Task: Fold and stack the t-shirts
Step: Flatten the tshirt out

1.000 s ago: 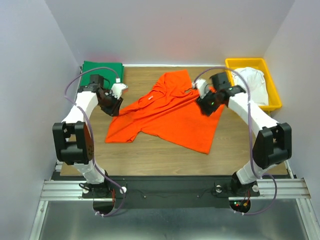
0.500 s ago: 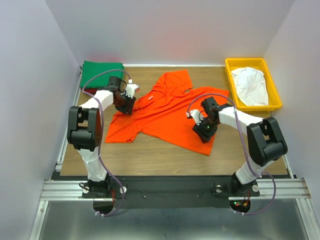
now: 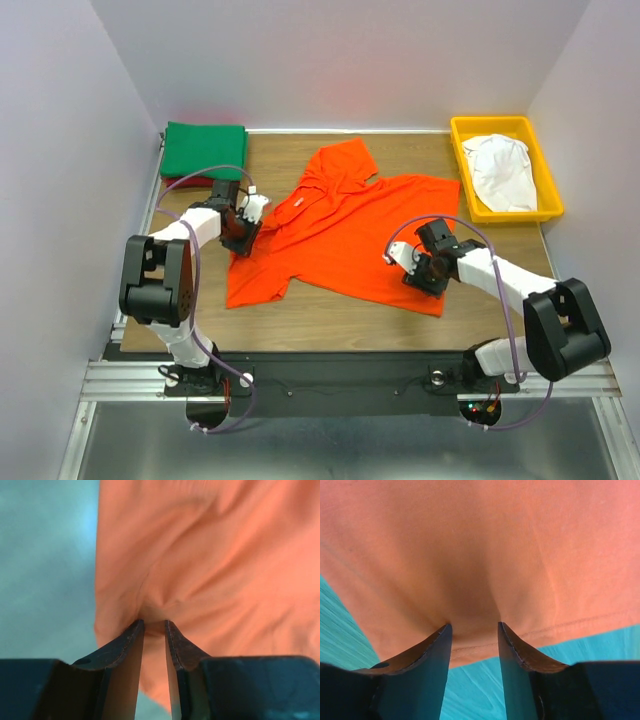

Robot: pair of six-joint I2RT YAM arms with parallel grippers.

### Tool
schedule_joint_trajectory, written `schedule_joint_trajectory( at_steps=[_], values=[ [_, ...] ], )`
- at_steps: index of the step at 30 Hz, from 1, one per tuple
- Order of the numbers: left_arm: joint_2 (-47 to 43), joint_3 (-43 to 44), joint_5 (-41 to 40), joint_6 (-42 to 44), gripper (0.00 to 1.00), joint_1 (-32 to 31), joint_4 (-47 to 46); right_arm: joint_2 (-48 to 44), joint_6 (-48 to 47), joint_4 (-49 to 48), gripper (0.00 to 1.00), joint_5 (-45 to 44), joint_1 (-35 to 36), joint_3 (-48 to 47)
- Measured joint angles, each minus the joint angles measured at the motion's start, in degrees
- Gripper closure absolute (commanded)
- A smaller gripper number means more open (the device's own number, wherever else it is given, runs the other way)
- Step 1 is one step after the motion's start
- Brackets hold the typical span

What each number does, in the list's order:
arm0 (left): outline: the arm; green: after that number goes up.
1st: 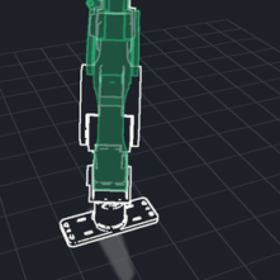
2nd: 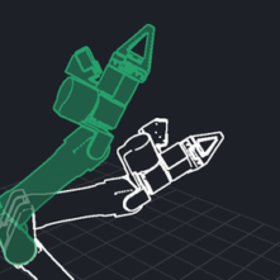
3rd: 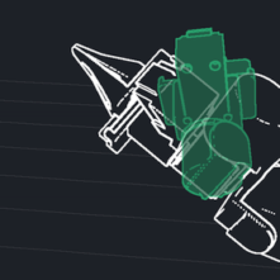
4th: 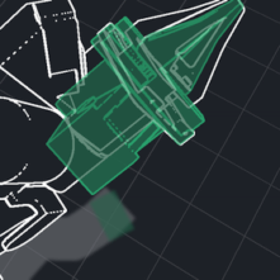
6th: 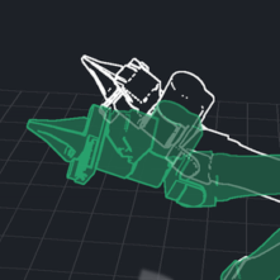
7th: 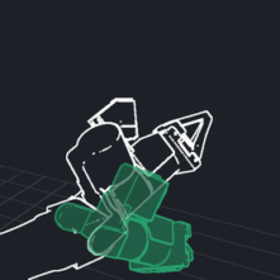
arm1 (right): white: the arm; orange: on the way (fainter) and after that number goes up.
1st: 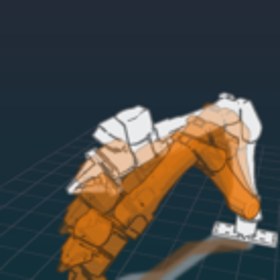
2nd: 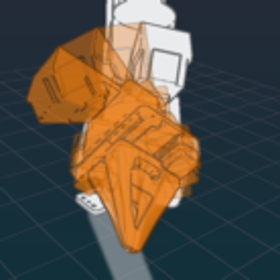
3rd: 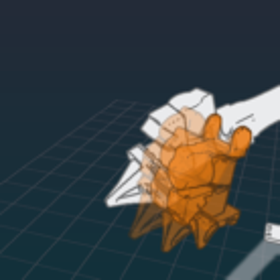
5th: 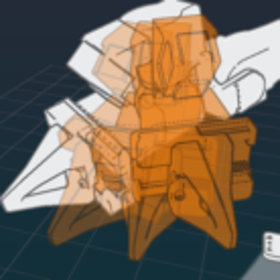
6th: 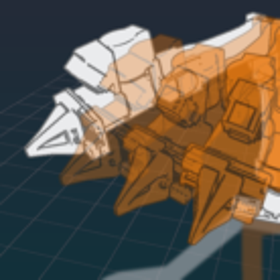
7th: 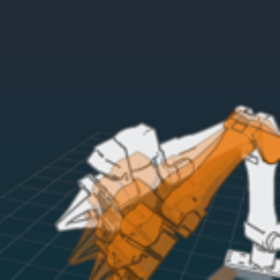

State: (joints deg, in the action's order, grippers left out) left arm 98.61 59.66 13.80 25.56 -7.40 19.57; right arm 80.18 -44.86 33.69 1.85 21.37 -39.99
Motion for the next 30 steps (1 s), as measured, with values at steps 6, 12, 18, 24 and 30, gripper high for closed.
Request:
schedule_joint_trajectory(
  at_steps=[6, 12, 18, 24, 30],
  values=[
    [-11.02, -3.13, -0.11, 1.75, 0.52, 0.0, 10.82, -4.15, -6.62, 1.55, 0.53, -6.75, -0.44, 3.48],
    [-17.77, 3.45, 2.4, 3.13, 0.35, -2.67, 14.14, -3.67, -9.16, 12.72, 0.46, -6.45, -2.95, -0.48],
    [-13.86, 8.11, 2.23, 1.97, 0.34, -12.07, 9.4, -3.28, -4.92, 18.43, 0.44, 0.42, -3.04, -11.93],
    [-2.93, 9.51, -0.87, 0.42, 0.38, -19.58, 5.16, 1.4, 0.15, 18.73, 0.45, 3.65, -5.2, -13.44],
    [4.66, 11.47, -4.68, -0.52, 0.62, -22.71, 4.0, 9.33, 3.65, 17.9, 0.45, 4.2, -11.28, -13.42]
  ],
)
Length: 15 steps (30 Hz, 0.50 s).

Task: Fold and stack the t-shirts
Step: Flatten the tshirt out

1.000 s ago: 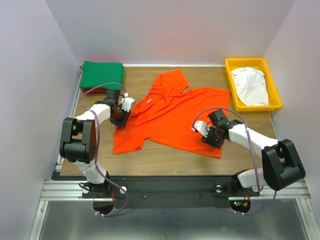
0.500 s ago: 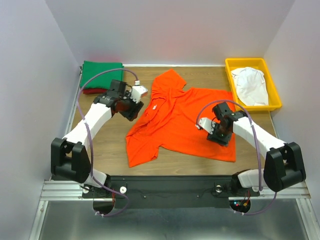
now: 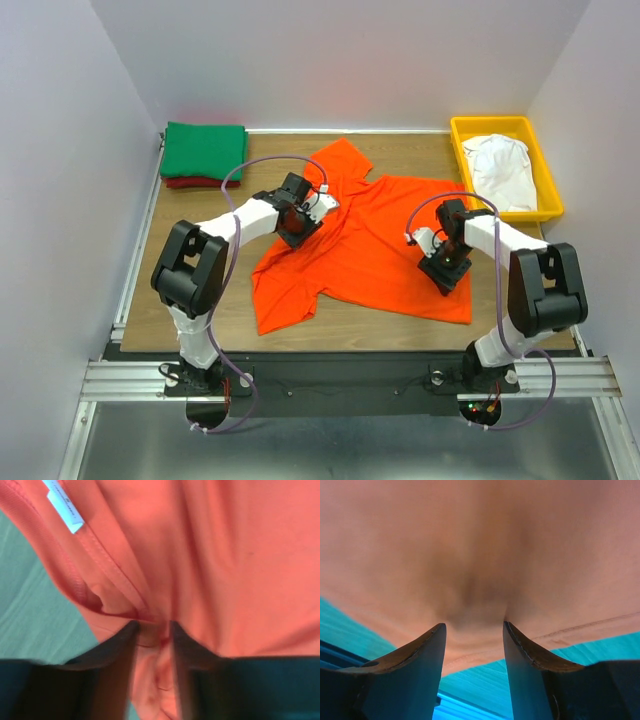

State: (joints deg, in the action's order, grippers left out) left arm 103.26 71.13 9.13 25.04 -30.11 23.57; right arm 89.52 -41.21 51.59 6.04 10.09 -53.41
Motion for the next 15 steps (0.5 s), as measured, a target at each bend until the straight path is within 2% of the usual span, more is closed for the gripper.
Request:
schedule_joint_trajectory(
  at_steps=[1, 6, 11, 15],
  values=[
    [0.68, 0.15, -0.96, 0.0, 0.72, -0.07, -0.42, 1.36, 0.26, -0.22, 0.45, -0.04, -1.27, 0.0],
    [0.76, 0.11, -3.61, -0.44, 0.99, 1.29, -1.73, 3.21, 0.31, -1.2, 0.46, -1.62, -3.45, 0.07],
    [-2.45, -3.39, -4.07, -0.28, 1.0, 6.4, -3.26, 3.13, -0.68, -2.29, 0.46, -3.93, -3.3, 0.9],
    [-5.29, -7.78, -5.33, 0.61, 1.0, 13.84, -4.17, 2.84, -2.54, -3.21, 0.46, -7.41, -3.3, 1.9]
  ],
)
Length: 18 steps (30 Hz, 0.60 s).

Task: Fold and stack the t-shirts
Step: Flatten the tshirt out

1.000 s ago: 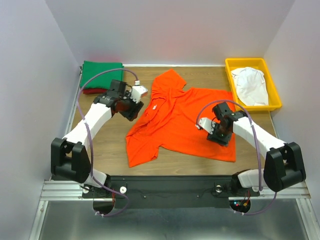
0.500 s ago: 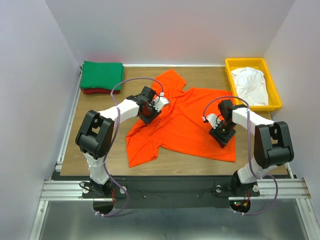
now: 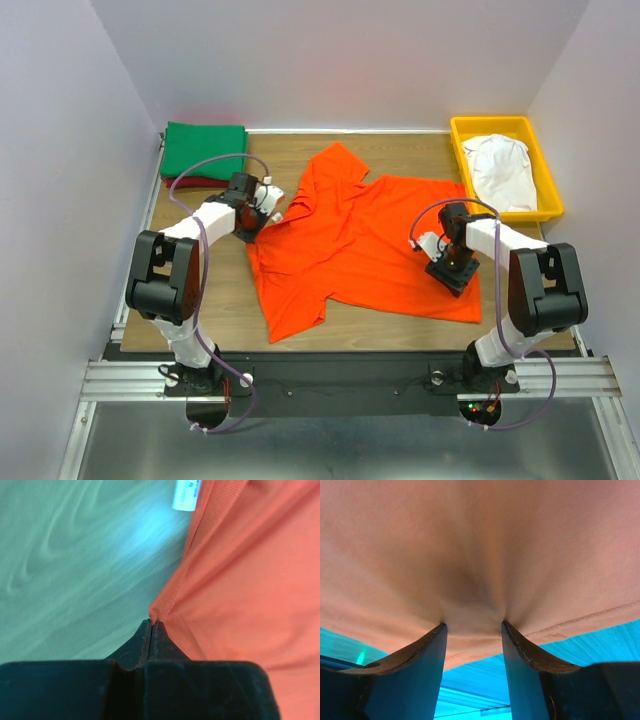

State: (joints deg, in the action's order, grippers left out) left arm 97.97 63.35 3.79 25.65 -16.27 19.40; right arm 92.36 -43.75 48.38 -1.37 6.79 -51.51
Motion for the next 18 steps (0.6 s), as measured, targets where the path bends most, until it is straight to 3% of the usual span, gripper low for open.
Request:
schedule_joint_trajectory(
  at_steps=[8, 9, 10, 12, 18],
  values=[
    [-3.43, -8.68, -0.66, 2.01, 1.0, 5.29, -2.21, -4.68, -6.95, -2.6, 0.46, -1.49, 0.0, 4.28],
    [-4.04, -9.35, -0.63, 2.21, 0.96, 5.49, -2.25, -5.77, -7.8, -2.86, 0.46, -1.53, 0.0, 5.22],
    [-4.72, -9.99, -0.37, 2.47, 0.77, 5.84, -2.16, -6.97, -9.14, -2.99, 0.45, -1.51, -0.02, 6.19],
    [-5.68, -10.67, 0.63, 2.75, 0.59, 6.64, -1.14, -8.57, -10.99, -2.91, 0.45, -1.22, -0.02, 7.43],
    [-7.63, -5.97, 8.48, 2.51, 0.54, 7.58, 5.38, -8.87, -10.29, 0.15, 0.44, 4.37, -0.17, 3.21]
  ],
)
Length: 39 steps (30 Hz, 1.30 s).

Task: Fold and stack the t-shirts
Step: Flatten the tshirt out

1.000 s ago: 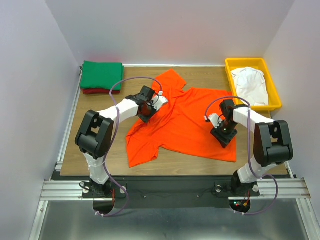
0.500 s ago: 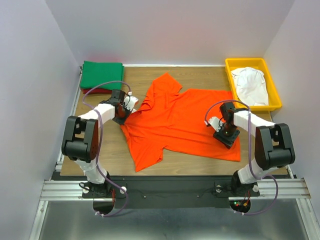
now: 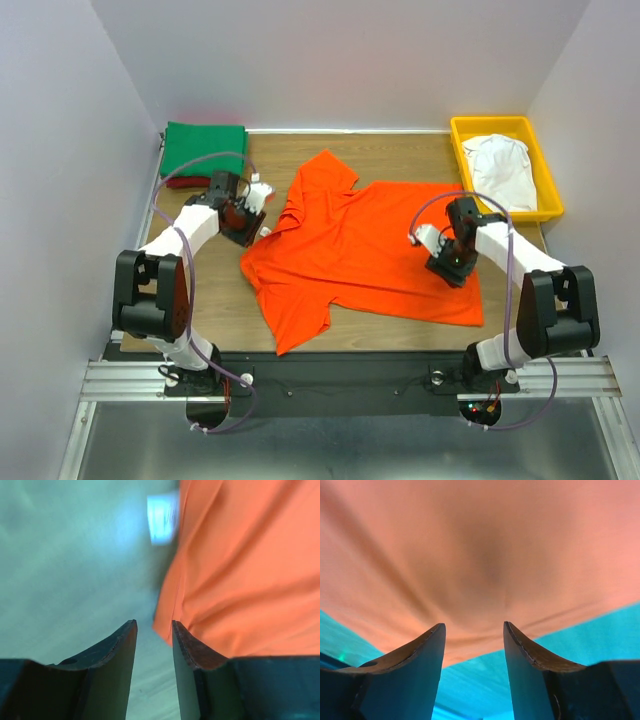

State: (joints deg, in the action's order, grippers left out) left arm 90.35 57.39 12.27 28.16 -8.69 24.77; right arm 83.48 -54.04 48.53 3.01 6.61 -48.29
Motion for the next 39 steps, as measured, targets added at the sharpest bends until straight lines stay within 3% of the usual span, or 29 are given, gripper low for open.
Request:
schedule_joint_trajectory(
  at_steps=[5, 10, 20, 24, 27, 30, 38, 39],
  values=[
    [1.14, 13.22, 2.08, -2.1, 0.53, -5.57, -1.05, 0.55, 5.38, 0.15, 0.45, 6.08, -0.2, -10.01],
    [9.22, 25.03, 1.2, -4.59, 0.5, -12.68, -3.98, 6.54, 12.57, -0.55, 0.47, 9.01, -0.85, -16.61],
    [25.49, 27.65, -3.28, -7.8, 0.5, -17.11, -4.2, 19.96, 25.03, -4.02, 0.48, 8.2, -4.28, -22.34],
    [26.99, 28.48, -6.47, -8.22, 0.62, -17.09, -4.22, 20.48, 26.16, -4.42, 0.48, 7.82, -4.28, -22.38],
    [27.02, 28.48, -8.68, -8.81, 0.85, -16.68, -5.35, 20.5, 26.67, -4.94, 0.48, 7.65, -4.28, -22.38],
    [27.02, 28.48, -9.66, -9.33, 1.0, -16.06, -6.16, 20.5, 26.69, -5.53, 0.48, 7.37, -4.28, -22.38],
    [26.69, 28.48, -12.59, -8.96, 1.0, -10.82, -8.22, 20.65, 25.94, -5.99, 0.49, 5.84, -4.28, -21.84],
    [26.56, 28.48, -12.92, -8.74, 0.93, -9.55, -8.37, 20.76, 25.77, -6.19, 0.49, 5.62, -4.28, -21.7]
  ],
)
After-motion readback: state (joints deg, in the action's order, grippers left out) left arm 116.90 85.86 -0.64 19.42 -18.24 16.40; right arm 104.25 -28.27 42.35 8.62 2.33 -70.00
